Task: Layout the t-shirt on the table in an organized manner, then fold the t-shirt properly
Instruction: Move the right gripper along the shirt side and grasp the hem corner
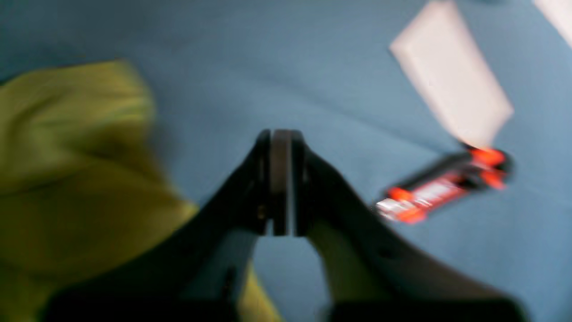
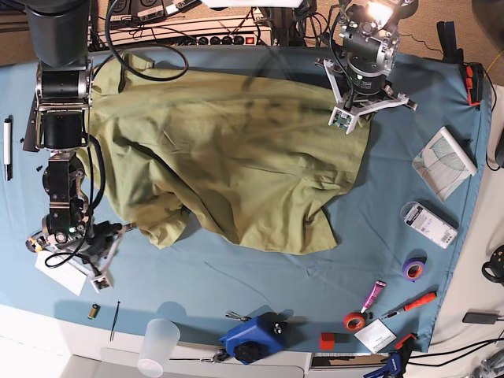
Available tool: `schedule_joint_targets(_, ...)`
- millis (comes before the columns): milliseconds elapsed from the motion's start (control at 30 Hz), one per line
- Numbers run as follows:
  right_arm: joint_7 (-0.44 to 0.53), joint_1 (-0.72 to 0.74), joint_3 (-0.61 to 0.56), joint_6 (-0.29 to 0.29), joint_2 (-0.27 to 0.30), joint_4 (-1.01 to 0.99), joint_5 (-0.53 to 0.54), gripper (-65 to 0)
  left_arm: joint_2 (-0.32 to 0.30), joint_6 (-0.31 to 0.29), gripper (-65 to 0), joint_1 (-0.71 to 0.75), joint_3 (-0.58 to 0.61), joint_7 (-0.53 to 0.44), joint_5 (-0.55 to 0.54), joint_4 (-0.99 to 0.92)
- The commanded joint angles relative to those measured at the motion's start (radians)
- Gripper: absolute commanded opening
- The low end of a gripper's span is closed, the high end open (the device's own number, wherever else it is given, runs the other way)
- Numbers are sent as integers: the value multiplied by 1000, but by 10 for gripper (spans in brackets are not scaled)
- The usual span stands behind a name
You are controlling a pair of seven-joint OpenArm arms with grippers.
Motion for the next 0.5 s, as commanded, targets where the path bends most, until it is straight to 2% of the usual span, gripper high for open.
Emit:
schedule_joint_targets(0, 2, 35, 7, 20, 14, 17, 18, -541, -3, 4, -650, -2, -2, -14, 16, 18)
schedule_joint_targets(33, -9, 35, 7, 40, 14, 18, 29, -529, -3, 4, -650, -2, -2, -14, 16, 18)
schedule_joint_targets(100, -41, 37, 7, 42, 14, 19, 39, -529, -3, 4, -650, -2, -2, -14, 16, 18)
schedule_joint_targets(233, -41, 40, 7, 48, 14, 19, 51, -514, -3, 4, -650, -2, -2, -15, 15, 18)
schedule_joint_targets(333, -47, 40, 7, 83, 14, 19, 124, -345, -2, 4, -650, -2, -2, -23, 15, 18)
schedule_joint_targets(367, -51, 40, 7, 83, 14, 19, 146, -308, 0, 4, -650, -2, -2, -23, 15, 18)
schedule_joint_targets(433, -29, 40, 7, 80, 13, 19, 162, -300, 3, 4, -650, -2, -2, -22, 13, 18)
schedule_joint_targets(467, -8, 40, 7, 58, 10, 19, 164, -300, 3, 4, -650, -2, -2, -22, 12, 18)
